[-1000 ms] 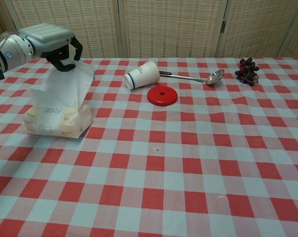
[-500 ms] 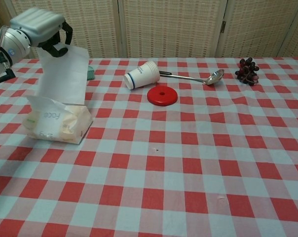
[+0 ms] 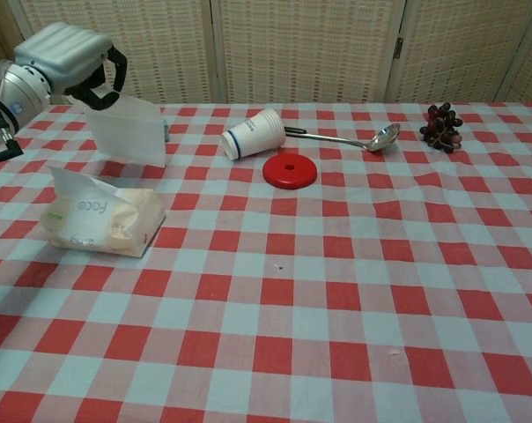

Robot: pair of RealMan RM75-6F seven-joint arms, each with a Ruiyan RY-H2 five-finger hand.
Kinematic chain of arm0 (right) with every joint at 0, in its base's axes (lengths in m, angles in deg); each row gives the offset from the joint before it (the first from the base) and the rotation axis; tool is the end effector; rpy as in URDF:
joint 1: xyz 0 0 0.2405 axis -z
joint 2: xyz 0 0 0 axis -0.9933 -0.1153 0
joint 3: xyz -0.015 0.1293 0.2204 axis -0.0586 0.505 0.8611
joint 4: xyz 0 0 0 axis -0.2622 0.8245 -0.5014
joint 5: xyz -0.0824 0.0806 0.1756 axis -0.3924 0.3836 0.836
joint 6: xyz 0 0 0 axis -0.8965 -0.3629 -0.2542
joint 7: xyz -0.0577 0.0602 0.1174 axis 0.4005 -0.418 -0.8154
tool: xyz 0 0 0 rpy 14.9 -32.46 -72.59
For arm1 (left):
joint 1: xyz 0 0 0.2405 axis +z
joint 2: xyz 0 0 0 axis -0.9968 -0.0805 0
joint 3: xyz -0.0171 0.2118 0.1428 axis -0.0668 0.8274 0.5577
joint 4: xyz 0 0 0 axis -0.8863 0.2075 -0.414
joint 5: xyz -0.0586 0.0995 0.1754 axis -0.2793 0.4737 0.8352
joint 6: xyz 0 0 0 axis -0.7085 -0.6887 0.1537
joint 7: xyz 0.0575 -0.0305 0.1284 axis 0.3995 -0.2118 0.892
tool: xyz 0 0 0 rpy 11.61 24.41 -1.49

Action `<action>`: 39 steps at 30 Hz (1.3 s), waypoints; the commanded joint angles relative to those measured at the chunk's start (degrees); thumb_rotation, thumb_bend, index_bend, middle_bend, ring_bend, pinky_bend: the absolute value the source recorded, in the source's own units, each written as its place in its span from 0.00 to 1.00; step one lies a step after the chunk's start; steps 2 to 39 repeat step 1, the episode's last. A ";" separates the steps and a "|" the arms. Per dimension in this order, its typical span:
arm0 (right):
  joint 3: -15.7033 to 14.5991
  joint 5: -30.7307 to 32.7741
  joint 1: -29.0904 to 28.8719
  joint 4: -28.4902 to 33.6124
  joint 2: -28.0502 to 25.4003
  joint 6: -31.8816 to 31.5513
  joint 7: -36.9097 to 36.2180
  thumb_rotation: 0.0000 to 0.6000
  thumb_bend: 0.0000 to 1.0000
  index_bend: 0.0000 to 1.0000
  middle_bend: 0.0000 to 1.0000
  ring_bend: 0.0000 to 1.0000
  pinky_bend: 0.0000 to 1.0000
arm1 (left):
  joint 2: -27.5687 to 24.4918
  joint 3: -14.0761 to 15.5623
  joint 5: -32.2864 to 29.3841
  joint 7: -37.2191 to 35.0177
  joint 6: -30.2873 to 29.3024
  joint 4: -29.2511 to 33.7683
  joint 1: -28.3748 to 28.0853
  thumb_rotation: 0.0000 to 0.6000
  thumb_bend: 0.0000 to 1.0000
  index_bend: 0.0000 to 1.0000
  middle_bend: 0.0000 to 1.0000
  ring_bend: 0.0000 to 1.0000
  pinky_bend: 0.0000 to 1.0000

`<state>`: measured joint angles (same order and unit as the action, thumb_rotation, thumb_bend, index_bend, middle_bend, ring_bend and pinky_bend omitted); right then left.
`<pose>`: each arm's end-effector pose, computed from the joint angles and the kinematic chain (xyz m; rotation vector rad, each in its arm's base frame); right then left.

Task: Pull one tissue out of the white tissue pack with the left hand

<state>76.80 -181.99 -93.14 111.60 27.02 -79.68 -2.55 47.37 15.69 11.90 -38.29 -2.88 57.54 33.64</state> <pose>-0.3086 -0.1790 0.1570 1.7038 -0.9523 0.8321 -0.1850 0.4698 0.0458 -1.5759 -0.3600 -0.8664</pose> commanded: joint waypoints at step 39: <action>0.15 0.46 -0.16 0.02 0.07 0.41 0.20 1.00 0.20 0.26 0.24 0.08 0.32 | 0.27 0.45 0.24 -0.45 0.40 -0.65 0.05 1.00 0.50 0.71 1.00 1.00 1.00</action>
